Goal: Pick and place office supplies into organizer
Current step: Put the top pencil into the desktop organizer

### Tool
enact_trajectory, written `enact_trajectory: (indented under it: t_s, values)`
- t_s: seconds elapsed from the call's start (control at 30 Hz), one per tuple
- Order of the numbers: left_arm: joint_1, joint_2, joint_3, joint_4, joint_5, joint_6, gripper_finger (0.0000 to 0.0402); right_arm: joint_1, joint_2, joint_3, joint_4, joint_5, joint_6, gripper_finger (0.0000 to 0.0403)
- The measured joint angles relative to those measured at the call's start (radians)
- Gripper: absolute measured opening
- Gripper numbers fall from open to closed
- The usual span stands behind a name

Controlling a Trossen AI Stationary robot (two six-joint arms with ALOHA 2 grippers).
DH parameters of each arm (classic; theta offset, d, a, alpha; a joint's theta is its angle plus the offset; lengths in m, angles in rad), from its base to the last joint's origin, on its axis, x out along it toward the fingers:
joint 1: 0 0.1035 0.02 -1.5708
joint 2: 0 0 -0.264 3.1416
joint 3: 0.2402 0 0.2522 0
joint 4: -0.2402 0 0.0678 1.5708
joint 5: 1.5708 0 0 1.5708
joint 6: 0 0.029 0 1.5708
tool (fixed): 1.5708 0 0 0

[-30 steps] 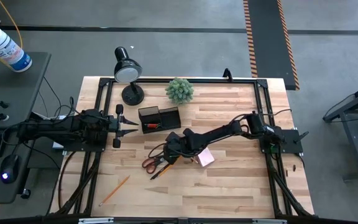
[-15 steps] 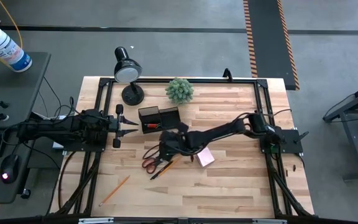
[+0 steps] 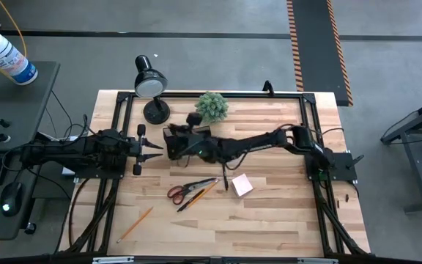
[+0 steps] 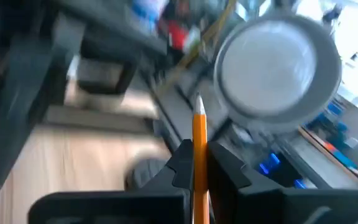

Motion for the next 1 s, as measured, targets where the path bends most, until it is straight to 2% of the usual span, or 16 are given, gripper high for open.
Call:
enact_trajectory:
  t_s: [0.13,0.3,0.47,0.73,1.0]
  values:
    - [0.000,0.000,0.000,-0.041,0.015,0.017,0.0090,-0.054,0.000,-0.081,0.267,-0.151,0.045,0.0015]
    - [0.000,0.000,0.000,-0.056,0.018,0.029,0.0090,-0.128,0.000,-0.184,0.489,-0.327,0.214,0.0015]
    - [0.000,0.000,0.000,-0.055,0.017,0.039,0.0090,-0.197,0.000,-0.269,0.673,-0.427,0.384,0.0015]
    - [0.000,0.000,0.000,-0.040,0.014,0.040,0.0090,-0.225,0.000,-0.302,0.763,-0.538,0.511,0.0015]
    - [0.000,0.000,0.000,-0.040,0.014,0.037,0.0090,-0.224,0.000,-0.302,0.767,-0.598,0.523,0.0015]
